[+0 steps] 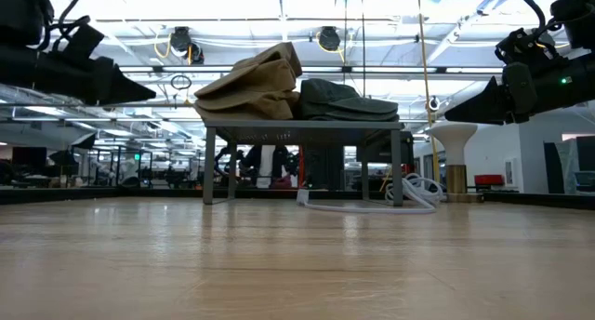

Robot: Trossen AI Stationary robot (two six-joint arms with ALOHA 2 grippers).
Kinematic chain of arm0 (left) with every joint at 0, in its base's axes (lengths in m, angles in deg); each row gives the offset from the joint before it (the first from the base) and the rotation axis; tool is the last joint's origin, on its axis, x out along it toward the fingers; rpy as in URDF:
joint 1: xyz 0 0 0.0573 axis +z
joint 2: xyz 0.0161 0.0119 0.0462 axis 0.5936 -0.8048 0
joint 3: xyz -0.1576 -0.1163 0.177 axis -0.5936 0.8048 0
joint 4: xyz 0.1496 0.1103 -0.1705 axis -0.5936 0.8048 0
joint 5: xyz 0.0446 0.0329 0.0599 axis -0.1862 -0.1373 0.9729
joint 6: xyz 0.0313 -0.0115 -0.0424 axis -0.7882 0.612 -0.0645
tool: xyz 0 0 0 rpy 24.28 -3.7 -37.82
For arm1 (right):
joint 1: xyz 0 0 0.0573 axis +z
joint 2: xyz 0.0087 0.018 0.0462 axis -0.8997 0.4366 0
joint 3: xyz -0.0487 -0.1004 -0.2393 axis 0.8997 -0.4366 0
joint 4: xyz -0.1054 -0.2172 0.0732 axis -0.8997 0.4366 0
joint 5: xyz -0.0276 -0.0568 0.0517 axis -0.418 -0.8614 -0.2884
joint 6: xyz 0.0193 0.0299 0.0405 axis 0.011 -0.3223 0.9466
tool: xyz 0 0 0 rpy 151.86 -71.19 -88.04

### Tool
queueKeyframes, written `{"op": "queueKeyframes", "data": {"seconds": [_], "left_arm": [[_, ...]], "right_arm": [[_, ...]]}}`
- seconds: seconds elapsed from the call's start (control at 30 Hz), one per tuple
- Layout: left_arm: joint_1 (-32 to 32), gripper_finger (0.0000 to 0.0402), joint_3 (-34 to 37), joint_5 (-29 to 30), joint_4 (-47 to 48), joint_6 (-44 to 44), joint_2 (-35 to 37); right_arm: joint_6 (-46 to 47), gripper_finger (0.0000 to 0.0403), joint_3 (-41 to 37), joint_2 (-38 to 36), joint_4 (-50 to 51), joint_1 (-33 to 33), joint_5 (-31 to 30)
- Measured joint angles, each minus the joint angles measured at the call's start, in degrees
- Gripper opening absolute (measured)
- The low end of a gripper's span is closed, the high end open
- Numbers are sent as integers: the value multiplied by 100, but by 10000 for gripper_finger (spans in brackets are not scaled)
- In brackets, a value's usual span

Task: Pick & Place hat
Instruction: Return to Home Position

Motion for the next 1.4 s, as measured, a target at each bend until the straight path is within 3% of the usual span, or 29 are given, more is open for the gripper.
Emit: {"op": "queueKeyframes", "data": {"seconds": [0.2,0.43,1.4], "left_arm": [[2,237,0,74,-2,-183,0],[2,237,157,58,-456,-1138,-9],[2,237,162,49,-535,-1108,-11]], "right_arm": [[1,130,1,1,0,0,1],[1,130,1,-1,0,0,-2],[1,130,0,1,0,0,1]]}}
